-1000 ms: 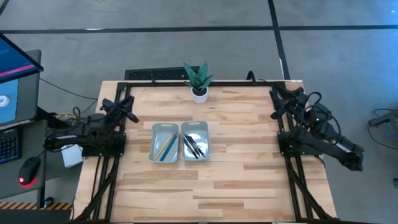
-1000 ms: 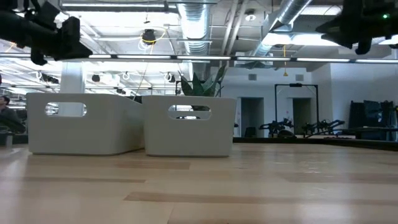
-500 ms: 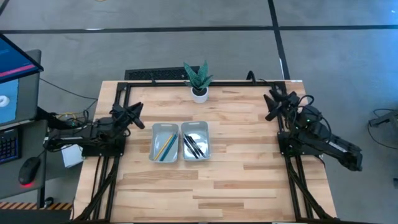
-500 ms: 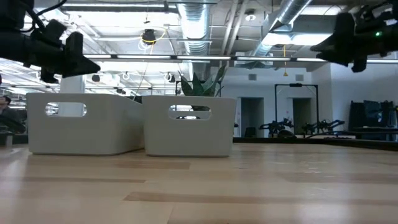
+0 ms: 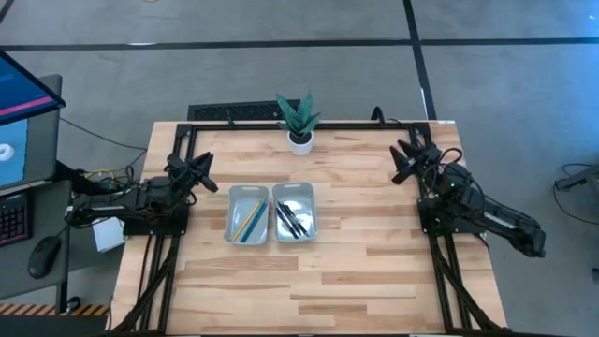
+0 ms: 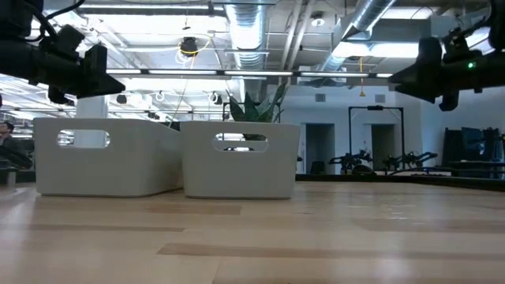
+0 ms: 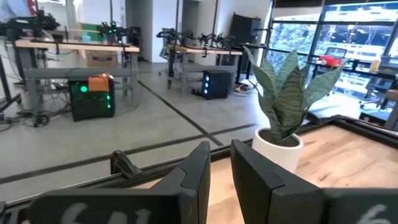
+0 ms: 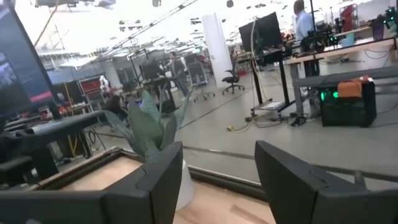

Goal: Sort pens & pencils
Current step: Return to Home Position

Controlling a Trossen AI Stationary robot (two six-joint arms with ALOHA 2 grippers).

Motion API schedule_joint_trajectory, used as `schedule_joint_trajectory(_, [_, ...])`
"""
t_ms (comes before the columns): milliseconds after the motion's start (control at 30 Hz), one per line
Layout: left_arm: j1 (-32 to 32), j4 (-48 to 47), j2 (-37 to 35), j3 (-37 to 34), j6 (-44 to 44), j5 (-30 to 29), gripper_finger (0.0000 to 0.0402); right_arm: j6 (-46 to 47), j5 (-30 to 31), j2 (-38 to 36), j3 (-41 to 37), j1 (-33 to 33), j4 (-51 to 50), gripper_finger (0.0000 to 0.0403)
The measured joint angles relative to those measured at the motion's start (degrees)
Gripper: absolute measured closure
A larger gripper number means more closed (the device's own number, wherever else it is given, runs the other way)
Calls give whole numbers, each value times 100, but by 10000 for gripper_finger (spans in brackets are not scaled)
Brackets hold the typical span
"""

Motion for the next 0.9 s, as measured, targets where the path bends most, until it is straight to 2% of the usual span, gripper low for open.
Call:
schedule_joint_trajectory(167, [0,-15,0,0,-15,-21,347,9,24,7,-163,0,292,181])
schedule_joint_trajectory(900, [0,-30,0,-4,-122,-23,347,-7,153,7,-165,0,17,181])
